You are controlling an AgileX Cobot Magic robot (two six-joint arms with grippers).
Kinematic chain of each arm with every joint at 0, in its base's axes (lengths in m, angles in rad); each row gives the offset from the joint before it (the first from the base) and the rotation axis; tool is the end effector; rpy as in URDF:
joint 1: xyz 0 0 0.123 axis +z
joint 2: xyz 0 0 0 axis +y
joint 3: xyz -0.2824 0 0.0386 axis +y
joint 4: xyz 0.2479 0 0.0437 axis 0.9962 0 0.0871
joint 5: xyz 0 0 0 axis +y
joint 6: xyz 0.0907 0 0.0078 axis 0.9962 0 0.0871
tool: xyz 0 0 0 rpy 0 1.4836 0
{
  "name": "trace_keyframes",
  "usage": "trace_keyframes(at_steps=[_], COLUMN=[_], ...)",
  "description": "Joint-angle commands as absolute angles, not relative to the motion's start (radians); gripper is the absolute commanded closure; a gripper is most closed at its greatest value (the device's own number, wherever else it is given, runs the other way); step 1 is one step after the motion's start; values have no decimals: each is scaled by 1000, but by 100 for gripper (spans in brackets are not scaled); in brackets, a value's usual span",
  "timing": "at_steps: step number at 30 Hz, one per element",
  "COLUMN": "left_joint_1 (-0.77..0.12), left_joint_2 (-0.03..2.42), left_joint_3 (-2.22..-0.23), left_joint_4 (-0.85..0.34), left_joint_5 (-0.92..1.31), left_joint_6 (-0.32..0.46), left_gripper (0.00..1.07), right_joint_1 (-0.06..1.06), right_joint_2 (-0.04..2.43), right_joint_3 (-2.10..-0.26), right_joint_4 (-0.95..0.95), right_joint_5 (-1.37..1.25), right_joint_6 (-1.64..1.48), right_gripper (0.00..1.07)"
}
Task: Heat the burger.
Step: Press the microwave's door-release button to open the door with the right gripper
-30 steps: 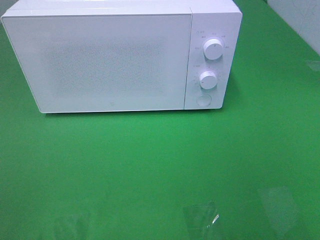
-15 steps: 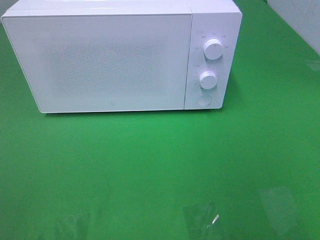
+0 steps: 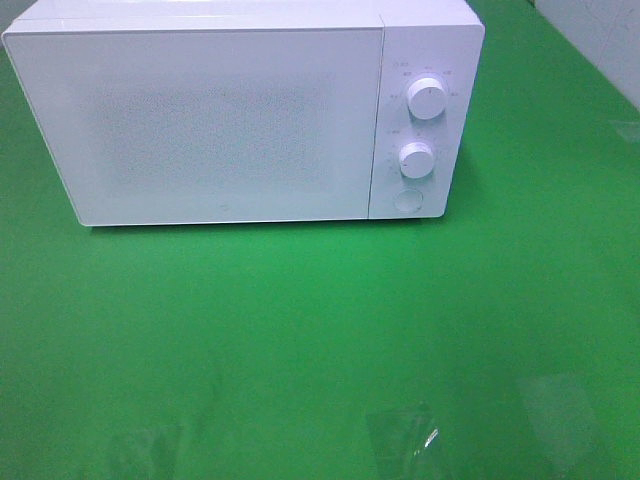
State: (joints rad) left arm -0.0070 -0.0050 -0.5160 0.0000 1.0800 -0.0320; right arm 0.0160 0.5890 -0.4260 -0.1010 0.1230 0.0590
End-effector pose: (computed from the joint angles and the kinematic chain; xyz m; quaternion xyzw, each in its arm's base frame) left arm -0.0083 0.0001 0.2800 -0.0107 0.8527 -0.0102 0.5222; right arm 0.1276 0.0009 0.2968 -0.0182 0.7734 -0.0128 0.6336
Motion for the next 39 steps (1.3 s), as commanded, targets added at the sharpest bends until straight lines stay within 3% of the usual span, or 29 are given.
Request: trace_keyframes(at_steps=[1, 24, 29, 35, 39], left_joint_1=[-4, -4, -4, -4, -4], left_joint_2=[-19, -19, -19, -19, -19], left_joint_3=[-516, -516, -516, -516, -516], left_joint_4=[0, 0, 0, 0, 0], left_joint_5=[1066, 1066, 1066, 1066, 1066], left_joint_6=[-29, -29, -29, -29, -29], left_gripper=[5, 5, 5, 5, 5], right_joint_1=[13, 15, 77, 234, 297], right_joint_2=[690, 1180, 1251, 1383, 1423], right_joint_3=[-404, -404, -404, -404, -404], right_joint_4=[-99, -91, -39, 209, 259], right_joint_5=[-68, -597, -698, -836, -896], right_joint_6=[49, 38, -41, -262, -277], right_gripper=[31, 31, 32, 32, 32])
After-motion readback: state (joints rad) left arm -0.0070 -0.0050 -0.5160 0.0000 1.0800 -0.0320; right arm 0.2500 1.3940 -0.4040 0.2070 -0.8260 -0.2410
